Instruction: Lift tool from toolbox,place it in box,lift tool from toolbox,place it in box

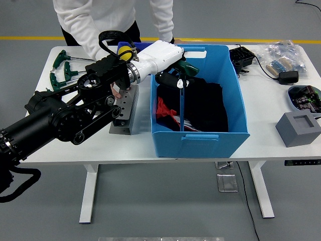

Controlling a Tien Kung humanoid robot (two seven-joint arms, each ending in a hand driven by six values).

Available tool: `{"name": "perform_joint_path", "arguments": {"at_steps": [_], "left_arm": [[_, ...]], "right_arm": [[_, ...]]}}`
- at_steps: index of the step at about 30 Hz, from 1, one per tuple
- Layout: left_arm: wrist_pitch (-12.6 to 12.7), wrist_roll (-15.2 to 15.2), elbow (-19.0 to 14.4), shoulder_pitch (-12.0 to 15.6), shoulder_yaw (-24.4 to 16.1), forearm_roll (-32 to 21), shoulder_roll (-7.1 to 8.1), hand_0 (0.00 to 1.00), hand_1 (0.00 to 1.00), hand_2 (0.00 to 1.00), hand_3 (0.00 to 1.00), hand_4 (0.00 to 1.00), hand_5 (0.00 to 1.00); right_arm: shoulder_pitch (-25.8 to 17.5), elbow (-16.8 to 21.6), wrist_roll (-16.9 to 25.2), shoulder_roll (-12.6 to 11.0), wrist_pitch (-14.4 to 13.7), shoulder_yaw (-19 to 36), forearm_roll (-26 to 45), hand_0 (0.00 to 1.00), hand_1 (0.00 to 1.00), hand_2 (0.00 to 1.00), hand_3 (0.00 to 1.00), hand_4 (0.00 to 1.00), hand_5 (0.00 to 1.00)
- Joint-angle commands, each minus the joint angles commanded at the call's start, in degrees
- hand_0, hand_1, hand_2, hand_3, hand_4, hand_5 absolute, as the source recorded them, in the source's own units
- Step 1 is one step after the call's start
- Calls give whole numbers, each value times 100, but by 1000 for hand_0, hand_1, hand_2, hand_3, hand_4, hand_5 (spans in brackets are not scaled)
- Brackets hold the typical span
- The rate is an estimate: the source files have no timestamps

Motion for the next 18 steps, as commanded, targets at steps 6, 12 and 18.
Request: {"name": "perform_joint_path", "arguments": {"at_steps": [6,12,18], "left_arm": [[-526,-24,211,-217,225,-70,-208,208,191,210,312,774,449],[-894,-37,693,-390,244,-97,-576,250,328,315,543,837,536],[-810,-137,1066,-484,345,-76,-577,350,489,536,634,872,565]], "right_arm": [[30,0,-19,-4,9,3,-77,632,614,693,537,795,578],[82,0,-20,-6,21,-114,-84,633,614,694,537,795,578],[156,0,-23,-24,22,-221,-75,635,615,694,537,794,578]]}}
